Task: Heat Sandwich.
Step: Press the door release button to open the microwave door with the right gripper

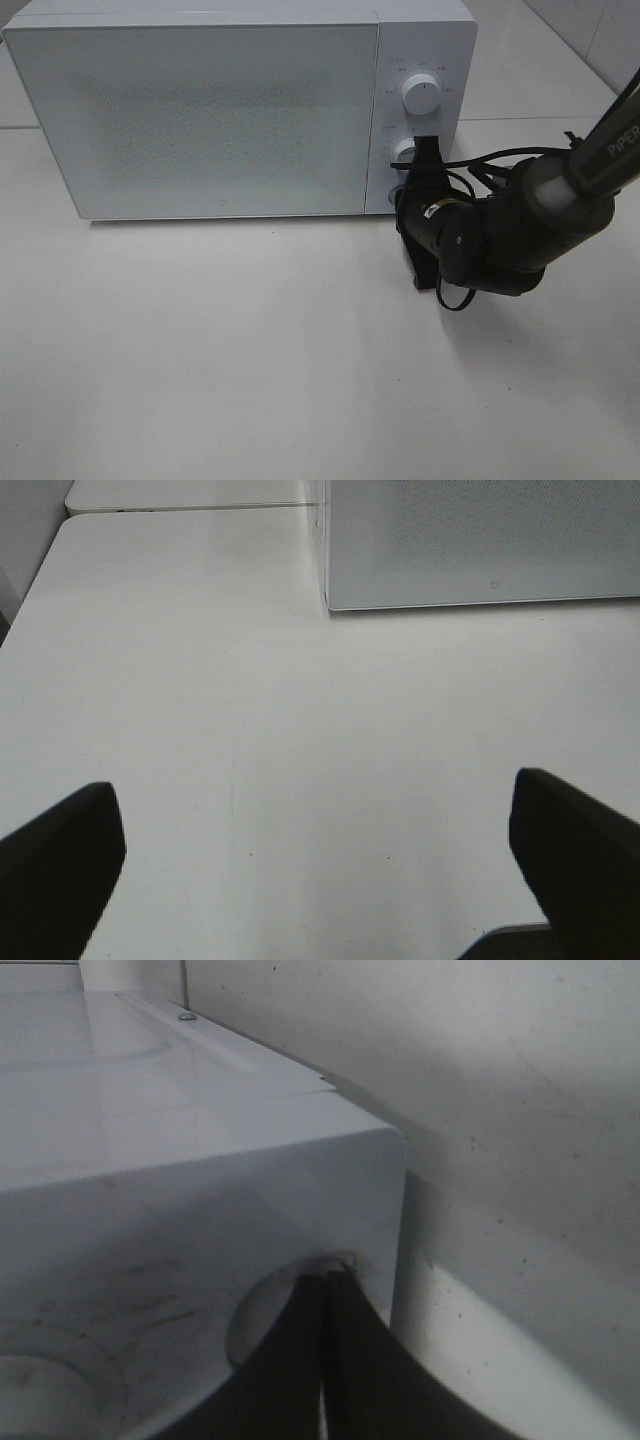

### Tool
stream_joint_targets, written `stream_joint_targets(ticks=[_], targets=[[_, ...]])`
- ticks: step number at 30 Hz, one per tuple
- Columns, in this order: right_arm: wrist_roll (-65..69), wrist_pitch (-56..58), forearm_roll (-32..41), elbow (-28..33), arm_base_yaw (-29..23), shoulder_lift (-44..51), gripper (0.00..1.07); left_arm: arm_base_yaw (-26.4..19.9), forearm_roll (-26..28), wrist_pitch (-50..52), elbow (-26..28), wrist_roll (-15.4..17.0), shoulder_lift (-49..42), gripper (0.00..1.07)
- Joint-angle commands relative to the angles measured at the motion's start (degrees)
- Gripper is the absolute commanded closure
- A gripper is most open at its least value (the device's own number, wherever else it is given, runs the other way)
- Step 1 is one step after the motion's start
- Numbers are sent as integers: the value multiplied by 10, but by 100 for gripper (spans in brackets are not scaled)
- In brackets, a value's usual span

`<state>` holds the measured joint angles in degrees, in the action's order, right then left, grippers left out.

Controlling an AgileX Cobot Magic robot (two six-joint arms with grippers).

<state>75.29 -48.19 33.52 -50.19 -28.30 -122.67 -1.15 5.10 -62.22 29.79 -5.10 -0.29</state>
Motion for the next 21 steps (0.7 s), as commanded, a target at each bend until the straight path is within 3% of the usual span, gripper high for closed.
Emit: stream_joint_targets(ticks=[1,21], targets=[[-4,-78,1,-18,3,3,107,1,1,6,-2,1,-9,9],[-21,-163,14,-104,8,-24,106,1,1,6,-2,1,-9,9]])
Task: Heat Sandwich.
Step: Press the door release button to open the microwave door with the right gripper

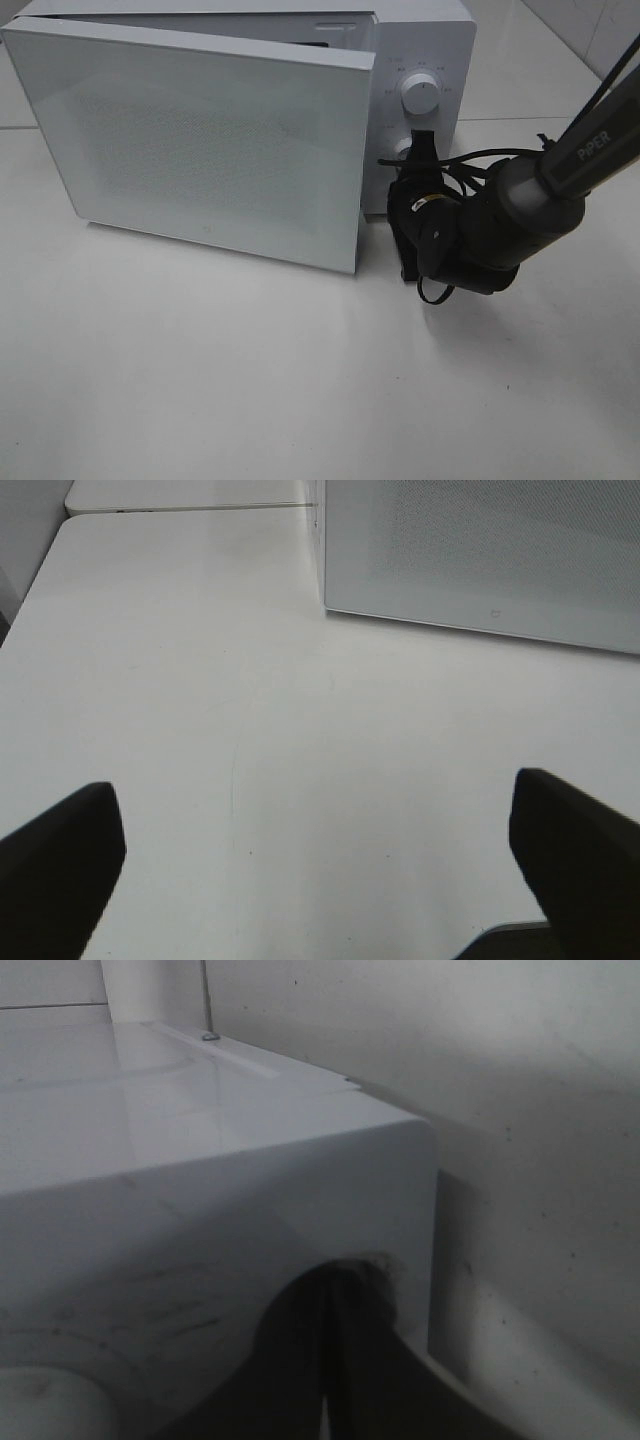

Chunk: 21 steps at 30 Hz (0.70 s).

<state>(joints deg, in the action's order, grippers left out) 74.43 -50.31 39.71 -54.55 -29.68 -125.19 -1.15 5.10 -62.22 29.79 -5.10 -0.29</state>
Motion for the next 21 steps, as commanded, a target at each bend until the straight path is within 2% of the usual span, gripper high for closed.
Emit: stream_joint_targets(ticks=[1,17,21], targets=[[-12,-142,-48,-60,22,2,106,1,1,6,-2,1,-9,9],[-21,-90,-49,-56,21,13,107,1,1,6,-2,1,-9,9],[-32,-66,-48,-38,21,29,107,1,1,6,-2,1,-9,9]])
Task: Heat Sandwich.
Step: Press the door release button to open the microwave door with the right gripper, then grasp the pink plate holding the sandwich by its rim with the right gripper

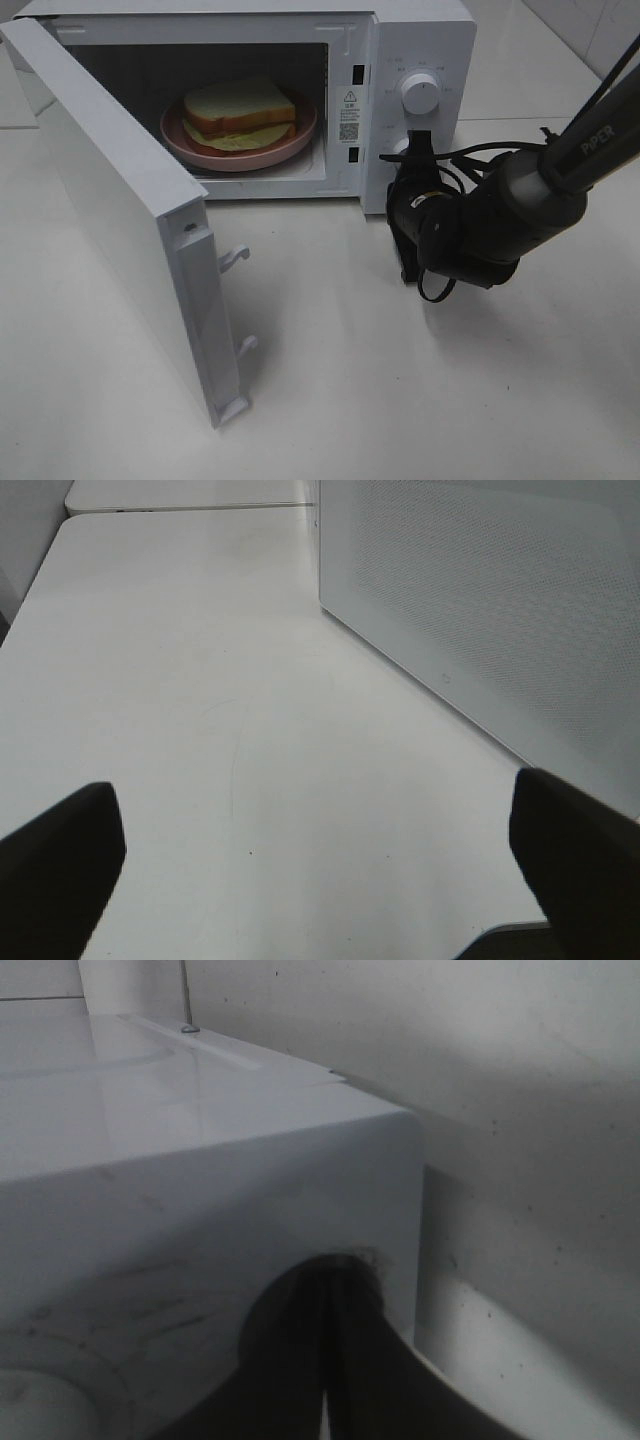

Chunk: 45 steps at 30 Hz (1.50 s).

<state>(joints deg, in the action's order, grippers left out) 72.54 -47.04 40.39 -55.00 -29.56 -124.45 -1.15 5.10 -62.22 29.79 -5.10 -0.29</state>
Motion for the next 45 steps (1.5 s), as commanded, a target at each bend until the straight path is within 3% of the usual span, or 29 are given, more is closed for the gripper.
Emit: stream_joint_targets(ticks=[1,30,38,45], targets=[[-13,-99,-55,-33,19,21,107,1,1,6,-2,1,-9,9],[-21,33,-40,124,-28,132,107,1,1,6,-2,1,-9,9],[-121,142,-43,164,-28,229,106,1,1,6,-2,1,-9,9],[-253,237,-51,164,-26,287,106,1,1,6,-2,1,-9,9]])
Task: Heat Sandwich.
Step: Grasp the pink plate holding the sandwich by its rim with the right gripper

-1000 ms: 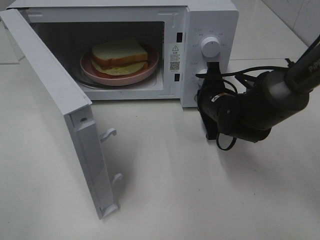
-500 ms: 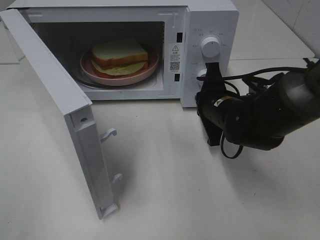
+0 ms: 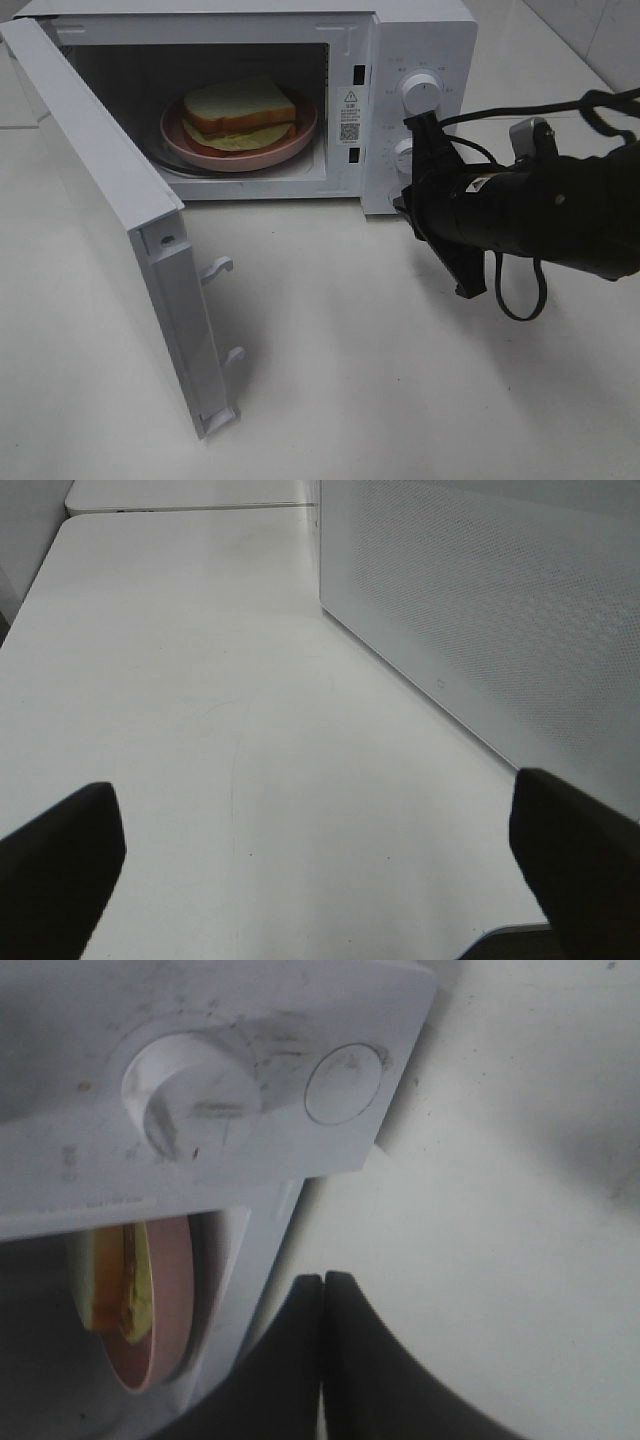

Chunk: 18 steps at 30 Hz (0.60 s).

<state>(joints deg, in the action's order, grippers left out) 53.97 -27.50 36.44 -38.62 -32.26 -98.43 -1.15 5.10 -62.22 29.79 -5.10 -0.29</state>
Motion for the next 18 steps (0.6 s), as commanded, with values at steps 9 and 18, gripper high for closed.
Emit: stream_joint_targets(ticks=[9,18], targets=[[-208,175,-65,-5,1,85,106,1,1,6,-2,1,-9,9],[-290,390,-198,-72,1,87,105,1,1,6,-2,1,-9,9]])
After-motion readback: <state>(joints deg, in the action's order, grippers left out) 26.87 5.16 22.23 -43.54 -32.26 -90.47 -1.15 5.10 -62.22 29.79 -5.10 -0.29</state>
